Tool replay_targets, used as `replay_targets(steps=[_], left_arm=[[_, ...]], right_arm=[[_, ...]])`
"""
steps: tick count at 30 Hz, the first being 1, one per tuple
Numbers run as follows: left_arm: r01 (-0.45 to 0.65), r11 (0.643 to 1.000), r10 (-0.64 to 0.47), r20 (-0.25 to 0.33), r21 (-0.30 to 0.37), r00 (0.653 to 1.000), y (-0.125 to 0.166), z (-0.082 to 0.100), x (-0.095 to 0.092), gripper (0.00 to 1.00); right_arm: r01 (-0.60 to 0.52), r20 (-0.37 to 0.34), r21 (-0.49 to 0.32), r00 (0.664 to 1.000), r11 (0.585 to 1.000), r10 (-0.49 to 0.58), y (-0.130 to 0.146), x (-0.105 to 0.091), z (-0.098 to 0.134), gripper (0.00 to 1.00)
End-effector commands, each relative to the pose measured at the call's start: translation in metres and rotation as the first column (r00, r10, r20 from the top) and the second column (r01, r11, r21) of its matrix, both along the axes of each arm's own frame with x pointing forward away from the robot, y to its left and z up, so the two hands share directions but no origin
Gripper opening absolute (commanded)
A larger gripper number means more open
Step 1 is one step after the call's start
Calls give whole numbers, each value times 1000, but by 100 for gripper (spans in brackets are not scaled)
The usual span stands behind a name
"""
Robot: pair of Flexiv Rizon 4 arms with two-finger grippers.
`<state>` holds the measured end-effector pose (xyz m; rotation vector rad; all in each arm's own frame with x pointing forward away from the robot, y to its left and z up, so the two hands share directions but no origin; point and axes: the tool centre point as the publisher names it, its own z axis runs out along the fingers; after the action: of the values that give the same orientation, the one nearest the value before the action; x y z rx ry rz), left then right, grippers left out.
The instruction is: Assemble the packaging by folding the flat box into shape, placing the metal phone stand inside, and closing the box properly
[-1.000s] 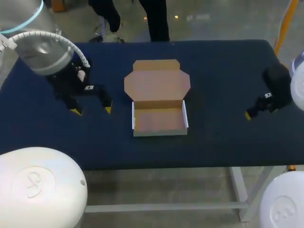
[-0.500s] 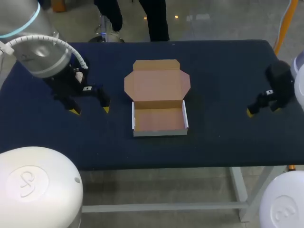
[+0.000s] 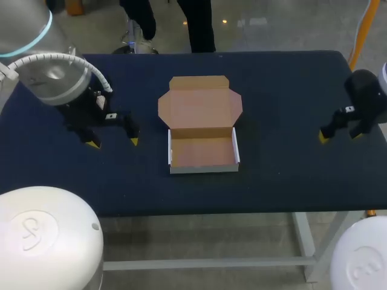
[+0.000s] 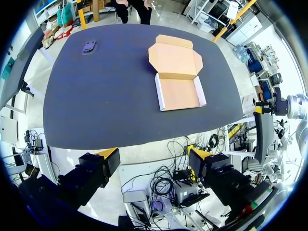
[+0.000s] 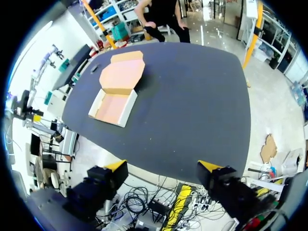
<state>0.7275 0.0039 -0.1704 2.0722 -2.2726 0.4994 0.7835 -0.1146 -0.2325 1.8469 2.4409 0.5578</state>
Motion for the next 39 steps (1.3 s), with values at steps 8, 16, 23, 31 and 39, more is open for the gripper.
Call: replay_targets(steps=[8, 16, 23, 31, 39], left_arm=[[-59, 997, 58, 38, 47, 998, 4, -1, -3, 100], [-88, 995, 87, 29, 47, 996, 9, -2, -2, 100], [-113, 993, 113, 22, 43, 993, 15, -3, 0, 100], [-133, 991, 133, 10, 26, 991, 21, -6, 6, 100], [-153, 988, 153, -4, 27, 988, 25, -17, 17, 100]], right_arm=[[80, -84, -16, 993, 997, -81, 1, -1, 7, 100], [117, -93, -43, 988, 992, -121, 2, -2, 8, 100], [132, -101, -55, 985, 990, -137, 2, -3, 9, 100], [132, -105, -46, 985, 990, -136, 2, -3, 7, 100], [132, -105, -46, 985, 990, -136, 2, -3, 7, 100]])
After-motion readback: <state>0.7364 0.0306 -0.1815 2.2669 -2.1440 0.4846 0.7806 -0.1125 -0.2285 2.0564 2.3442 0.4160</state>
